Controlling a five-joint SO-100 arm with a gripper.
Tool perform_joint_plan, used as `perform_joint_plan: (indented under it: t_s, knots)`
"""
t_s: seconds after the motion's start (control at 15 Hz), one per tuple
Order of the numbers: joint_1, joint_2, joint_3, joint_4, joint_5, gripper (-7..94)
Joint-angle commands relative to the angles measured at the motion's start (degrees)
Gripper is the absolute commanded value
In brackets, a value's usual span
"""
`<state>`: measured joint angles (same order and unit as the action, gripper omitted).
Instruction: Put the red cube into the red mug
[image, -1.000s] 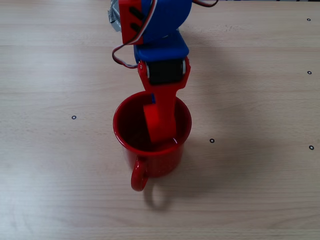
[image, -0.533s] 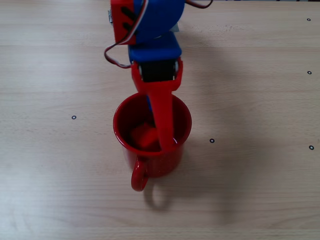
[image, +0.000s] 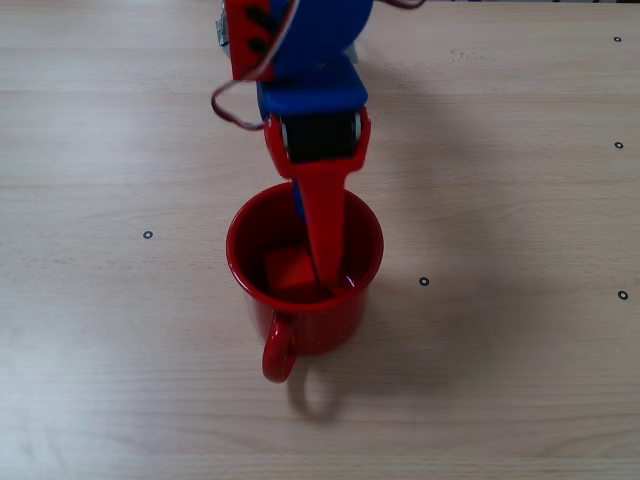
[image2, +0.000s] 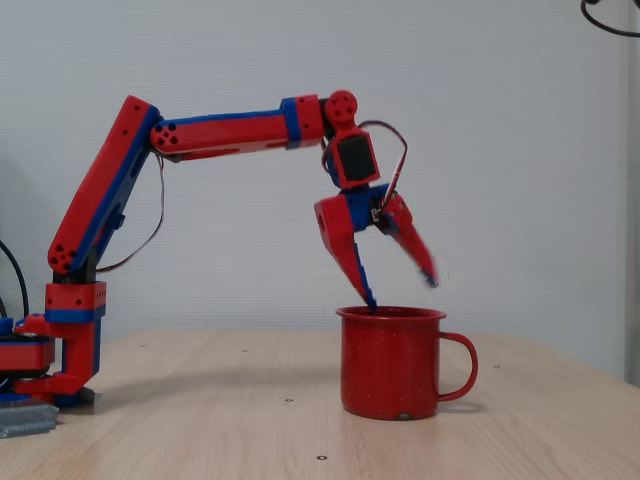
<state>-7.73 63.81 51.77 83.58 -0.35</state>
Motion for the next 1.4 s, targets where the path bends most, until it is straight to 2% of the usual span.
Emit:
perform_joint_plan:
  t_s: [0.0,0.33,0.53,0.73,0.93,1.13,1.33]
  knots:
    - [0.8,11.1,-6.5,1.4,1.0,2]
    - [0.9,19.8,-6.4,4.4,-1.3,0]
    - [0.5,31.2,-2.5,4.9,-2.5,0]
    - [1.1,49.0,13.2,-1.1,-4.2,0]
    - [1.6,69.8,36.9,-10.7,-6.7,0]
    - [2.6,83.6,55.7,-15.0,-7.3,0]
    - [3.3,93.6,74.4,-22.8,-5.0,0]
